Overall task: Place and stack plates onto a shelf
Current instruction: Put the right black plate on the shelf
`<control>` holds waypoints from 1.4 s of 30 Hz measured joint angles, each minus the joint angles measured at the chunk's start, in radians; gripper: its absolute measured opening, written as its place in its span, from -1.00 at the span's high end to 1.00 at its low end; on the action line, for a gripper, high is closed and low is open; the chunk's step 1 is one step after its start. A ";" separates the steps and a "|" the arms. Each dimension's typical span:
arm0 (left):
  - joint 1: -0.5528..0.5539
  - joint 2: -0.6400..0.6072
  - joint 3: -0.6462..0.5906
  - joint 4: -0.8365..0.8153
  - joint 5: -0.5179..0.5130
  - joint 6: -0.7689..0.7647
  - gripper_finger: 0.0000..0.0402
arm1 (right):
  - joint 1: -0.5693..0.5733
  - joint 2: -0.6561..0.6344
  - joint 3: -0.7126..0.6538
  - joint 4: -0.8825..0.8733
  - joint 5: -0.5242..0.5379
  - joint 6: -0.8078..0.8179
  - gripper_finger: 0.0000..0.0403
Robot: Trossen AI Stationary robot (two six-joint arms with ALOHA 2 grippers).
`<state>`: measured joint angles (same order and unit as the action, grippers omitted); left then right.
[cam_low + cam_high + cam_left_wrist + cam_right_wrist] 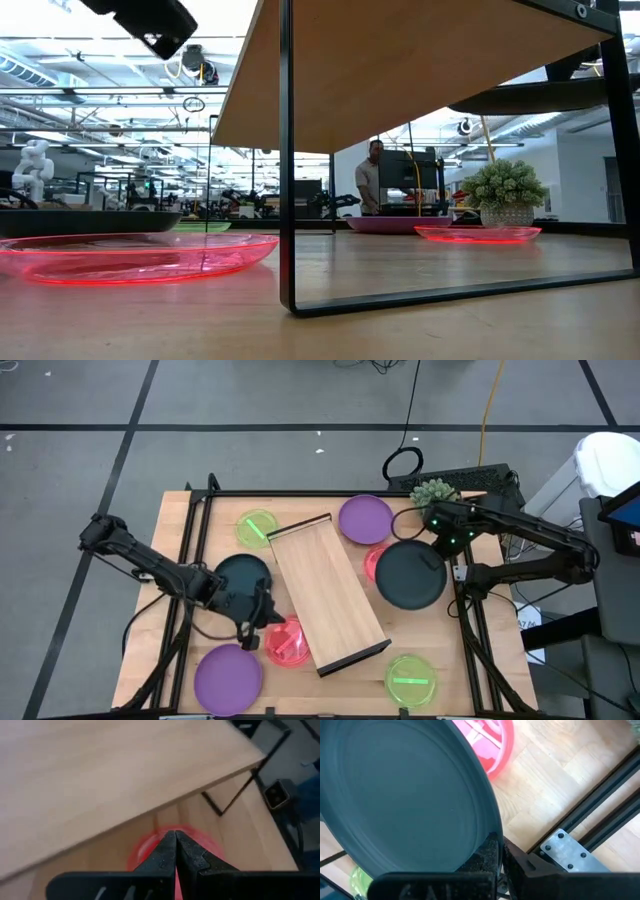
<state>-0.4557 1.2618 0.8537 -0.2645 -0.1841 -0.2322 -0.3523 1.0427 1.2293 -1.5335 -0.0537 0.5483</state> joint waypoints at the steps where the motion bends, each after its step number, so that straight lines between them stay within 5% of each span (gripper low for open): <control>1: -0.004 0.021 0.001 0.025 0.000 0.018 0.99 | 0.000 -0.004 0.000 0.006 -0.001 0.008 1.00; 21: 0.009 0.238 0.001 0.316 0.060 0.135 0.99 | -0.006 -0.103 0.000 0.260 -0.027 0.180 1.00; 34: 0.091 0.250 0.001 0.348 0.062 0.178 0.99 | -0.006 -0.166 0.000 0.347 -0.007 0.245 1.00; 42: 0.089 0.213 0.001 0.353 0.137 0.076 0.99 | -0.005 -0.177 0.000 0.366 0.002 0.299 1.00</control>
<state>-0.3668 1.4752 0.8543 0.0889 -0.0472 -0.1559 -0.3576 0.8652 1.2293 -1.1677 -0.0519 0.8469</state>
